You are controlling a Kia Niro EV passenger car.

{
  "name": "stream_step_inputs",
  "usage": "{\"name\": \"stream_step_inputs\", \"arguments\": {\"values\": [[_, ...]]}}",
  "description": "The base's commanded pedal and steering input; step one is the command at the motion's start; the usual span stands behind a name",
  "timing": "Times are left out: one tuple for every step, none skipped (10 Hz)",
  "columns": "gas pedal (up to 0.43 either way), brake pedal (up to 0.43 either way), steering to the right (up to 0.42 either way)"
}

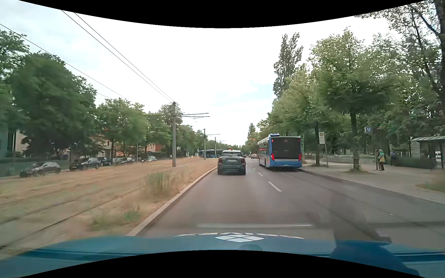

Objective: Follow the waypoints while adhering to traffic rules and regulations

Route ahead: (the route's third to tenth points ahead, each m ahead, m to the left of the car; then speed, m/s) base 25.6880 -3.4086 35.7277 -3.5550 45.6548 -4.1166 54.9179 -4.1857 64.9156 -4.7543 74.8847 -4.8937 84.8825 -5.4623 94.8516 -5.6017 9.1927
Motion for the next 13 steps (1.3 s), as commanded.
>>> {"name": "stream_step_inputs", "arguments": {"values": [[0.130, 0.000, 0.009], [0.130, 0.000, 0.009], [0.130, 0.000, 0.009], [0.130, 0.000, 0.009], [0.130, 0.000, 0.008], [0.130, 0.000, 0.006], [0.130, 0.000, 0.005], [0.130, 0.000, 0.005], [0.130, 0.000, 0.005], [0.130, 0.000, 0.005], [0.130, 0.000, 0.005], [0.130, 0.000, 0.005], [0.130, 0.000, 0.005]]}}
